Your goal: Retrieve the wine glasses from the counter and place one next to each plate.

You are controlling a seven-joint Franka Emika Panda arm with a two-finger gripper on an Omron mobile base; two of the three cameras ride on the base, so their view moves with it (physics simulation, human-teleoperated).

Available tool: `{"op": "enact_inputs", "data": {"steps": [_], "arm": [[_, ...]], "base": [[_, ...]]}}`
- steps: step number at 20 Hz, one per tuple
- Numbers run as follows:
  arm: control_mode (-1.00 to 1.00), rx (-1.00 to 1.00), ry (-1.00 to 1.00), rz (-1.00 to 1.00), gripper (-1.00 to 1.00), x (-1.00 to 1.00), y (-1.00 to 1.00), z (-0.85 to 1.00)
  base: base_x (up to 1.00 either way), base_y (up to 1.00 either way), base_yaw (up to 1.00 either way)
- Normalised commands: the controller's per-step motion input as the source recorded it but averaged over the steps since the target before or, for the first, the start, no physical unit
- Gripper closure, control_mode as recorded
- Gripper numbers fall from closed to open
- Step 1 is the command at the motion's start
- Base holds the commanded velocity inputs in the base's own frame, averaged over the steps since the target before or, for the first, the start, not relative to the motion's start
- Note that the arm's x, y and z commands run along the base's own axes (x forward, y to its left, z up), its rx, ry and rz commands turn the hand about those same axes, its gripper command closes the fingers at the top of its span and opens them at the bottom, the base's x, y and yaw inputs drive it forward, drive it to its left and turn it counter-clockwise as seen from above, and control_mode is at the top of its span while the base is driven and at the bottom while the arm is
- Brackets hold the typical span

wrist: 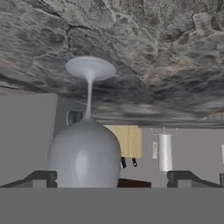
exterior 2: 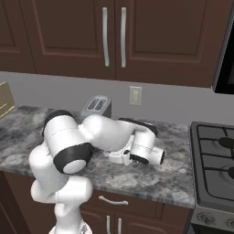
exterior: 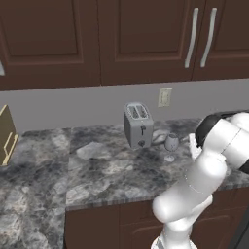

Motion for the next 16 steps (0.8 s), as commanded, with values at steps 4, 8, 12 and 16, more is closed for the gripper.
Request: {"op": "enact_inputs", "data": {"steps": [4,8,12,16], "arm": [[-1.0,0.0,0.0,0.03,-1.0,0.39,-0.23,-0.31],[-1.0,0.0,0.0,0.01,-1.0,0.3,-0.29,-0.29],[-1.0,0.01,0.0,0.05,-1.0,0.03,-0.13,-0.27],[-1.0,0.01,0.0,0.12,-1.0,0.0,0.0,-0.18]], "base": [[0.0,0.0,0.0],[0.0,0.0,0.0],[0.0,0.0,0.0],[0.0,0.0,0.0]]}}
